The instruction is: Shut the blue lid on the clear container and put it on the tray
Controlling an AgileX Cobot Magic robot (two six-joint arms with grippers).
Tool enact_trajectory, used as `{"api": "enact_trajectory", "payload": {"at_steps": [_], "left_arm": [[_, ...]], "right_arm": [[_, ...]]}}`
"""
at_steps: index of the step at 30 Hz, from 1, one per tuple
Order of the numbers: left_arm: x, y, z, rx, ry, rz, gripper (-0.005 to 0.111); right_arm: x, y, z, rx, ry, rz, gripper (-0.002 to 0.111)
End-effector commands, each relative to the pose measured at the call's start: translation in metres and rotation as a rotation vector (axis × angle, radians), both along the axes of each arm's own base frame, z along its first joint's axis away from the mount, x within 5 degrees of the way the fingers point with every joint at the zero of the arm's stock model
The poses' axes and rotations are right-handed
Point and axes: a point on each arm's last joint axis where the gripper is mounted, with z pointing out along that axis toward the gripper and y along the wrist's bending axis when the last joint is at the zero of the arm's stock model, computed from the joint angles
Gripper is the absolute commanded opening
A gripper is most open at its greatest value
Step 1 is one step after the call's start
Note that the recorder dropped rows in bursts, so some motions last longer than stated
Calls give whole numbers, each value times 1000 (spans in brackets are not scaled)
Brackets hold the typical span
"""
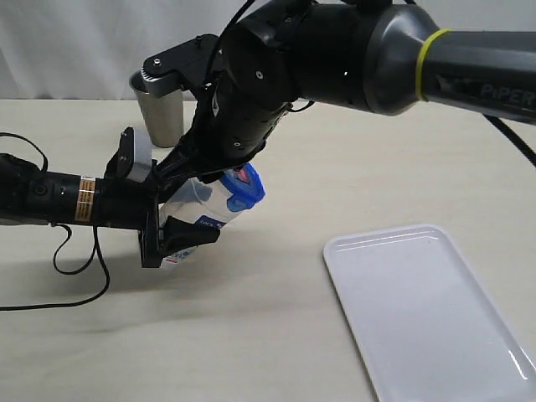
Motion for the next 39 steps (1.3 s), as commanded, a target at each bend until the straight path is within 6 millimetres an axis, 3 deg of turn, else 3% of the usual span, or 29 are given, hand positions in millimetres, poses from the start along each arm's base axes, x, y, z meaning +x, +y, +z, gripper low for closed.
{"api": "enact_trajectory", "payload": {"at_steps": [1, 5, 9, 13, 15, 20, 24, 30, 39], "left_arm": [[-1, -4, 10, -72, -22, -21, 0], [-1, -4, 10, -55, -102, -51, 0], [-1, -4, 10, -14, -301, -124, 0], [0, -4, 11, 35, -550, -199, 0], [3, -4, 12, 51, -667, -202, 0], [3, -6, 17, 45, -858, -243, 0], [1, -10, 18, 25, -860, -258, 0], [0, -12, 18, 21, -856, -262, 0], [0, -12, 18, 21, -856, -256, 0]], "right_arm": [[-8, 3, -25, -98, 114, 28, 40], [-8, 6, 25, -47, -8, 167, 40], [-21, -7, 74, -52, -136, 311, 40], [-39, -28, 111, -108, -195, 421, 40], [-48, -37, 120, -162, -185, 499, 40], [-57, -44, 114, -212, -98, 740, 40], [-49, -38, 98, -217, -151, 830, 40], [-31, -32, 64, -263, -131, 807, 40], [-8, -45, 44, -253, -64, 746, 40]]}}
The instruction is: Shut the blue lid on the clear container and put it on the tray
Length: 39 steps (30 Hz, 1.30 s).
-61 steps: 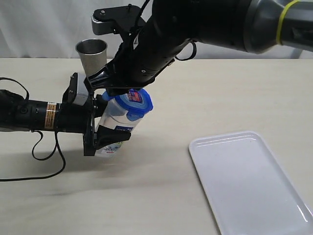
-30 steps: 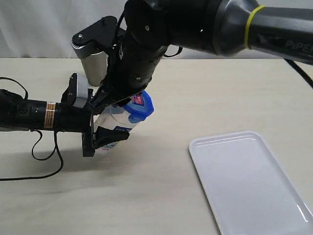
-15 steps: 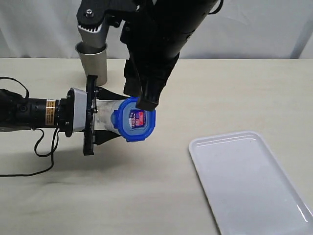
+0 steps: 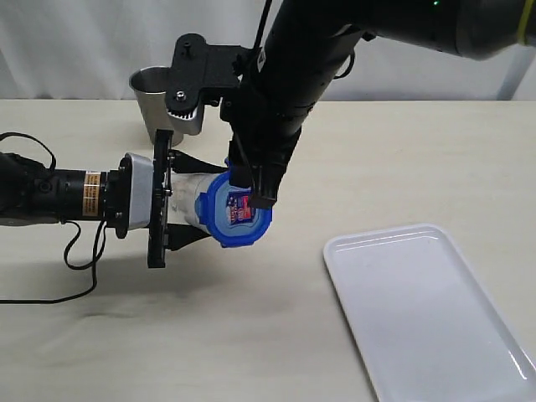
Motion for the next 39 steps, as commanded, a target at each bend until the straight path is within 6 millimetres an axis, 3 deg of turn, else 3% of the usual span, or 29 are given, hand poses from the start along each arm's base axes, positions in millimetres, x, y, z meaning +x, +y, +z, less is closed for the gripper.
{"api": "enact_trajectory", "payload": {"at_steps": [1, 7, 19, 25, 31, 36, 39], "left_arm": [[1, -2, 7, -38, -16, 3, 0], [1, -2, 7, -39, -13, 4, 0], [2, -2, 8, -52, 14, 24, 0], [3, -2, 8, -59, 38, 34, 0], [3, -2, 8, -62, 51, 37, 0], [3, -2, 8, -65, 62, 41, 0], [4, -2, 9, -85, 118, 67, 0]], "right_arm": [[5, -3, -8, 4, 29, -16, 40], [3, 6, -17, 55, 92, 36, 40], [2, 18, -61, -30, 252, 37, 39], [-5, 32, -79, -61, 277, 73, 29], [-6, 36, -96, -96, 331, 78, 28], [-6, 38, -101, -93, 345, 88, 28], [-3, 34, -82, -77, 254, 60, 28]]}}
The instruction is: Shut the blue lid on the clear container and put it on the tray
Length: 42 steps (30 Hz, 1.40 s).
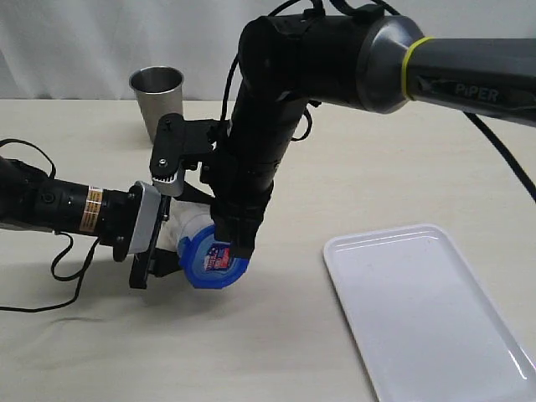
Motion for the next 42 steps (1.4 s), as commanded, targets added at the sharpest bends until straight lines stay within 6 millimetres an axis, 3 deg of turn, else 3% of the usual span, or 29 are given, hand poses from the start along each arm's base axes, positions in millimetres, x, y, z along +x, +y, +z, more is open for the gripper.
{"api": "enact_trajectory", "payload": {"at_steps": [1, 6, 10, 16, 21, 25, 31, 32, 34, 37, 42], "left_arm": [[11, -7, 29, -295, 161, 159, 0], [17, -5, 31, -376, 379, 292, 0], [21, -2, 31, -390, 540, 413, 0], [21, -1, 56, -328, 647, 519, 0], [4, -26, 86, -175, 694, 550, 0], [-15, -59, 95, -46, 669, 603, 0], [-49, -125, 96, 107, 522, 588, 0], [-62, -147, 101, 122, 438, 582, 0], [-74, -174, 108, 143, 259, 610, 0], [-82, -202, 107, 193, 8, 668, 0], [-87, -248, 67, 462, -473, 576, 0]], "right_arm": [[-9, 2, 12, 26, -22, -53, 28], [-9, -21, 86, 125, -301, -231, 28], [-24, -49, 143, 217, -429, -383, 28], [-41, -89, 186, 325, -446, -571, 25], [-69, -115, 200, 364, -458, -597, 6], [-92, -135, 208, 428, -489, -658, 4], [-118, -164, 213, 488, -533, -804, 4], [-125, -172, 212, 497, -542, -836, 4], [-134, -179, 207, 497, -541, -840, 4], [-141, -185, 204, 509, -534, -856, 4], [-147, -188, 209, 543, -533, -860, 4]]}}
